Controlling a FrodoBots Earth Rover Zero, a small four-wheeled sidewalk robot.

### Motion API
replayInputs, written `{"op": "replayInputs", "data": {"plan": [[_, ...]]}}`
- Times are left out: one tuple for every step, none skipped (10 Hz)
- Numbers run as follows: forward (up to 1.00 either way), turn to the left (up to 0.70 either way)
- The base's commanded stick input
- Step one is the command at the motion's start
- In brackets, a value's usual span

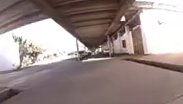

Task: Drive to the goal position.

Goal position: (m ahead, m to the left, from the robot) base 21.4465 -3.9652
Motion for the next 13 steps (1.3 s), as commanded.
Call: {"op": "replayInputs", "data": {"plan": [[0.70,0.00],[0.70,0.00],[0.70,0.00],[0.70,0.00],[0.70,0.00],[0.70,0.00],[0.70,0.00],[0.70,0.00],[0.70,0.00],[0.70,0.00],[0.70,0.00],[0.70,0.00],[0.70,0.00]]}}
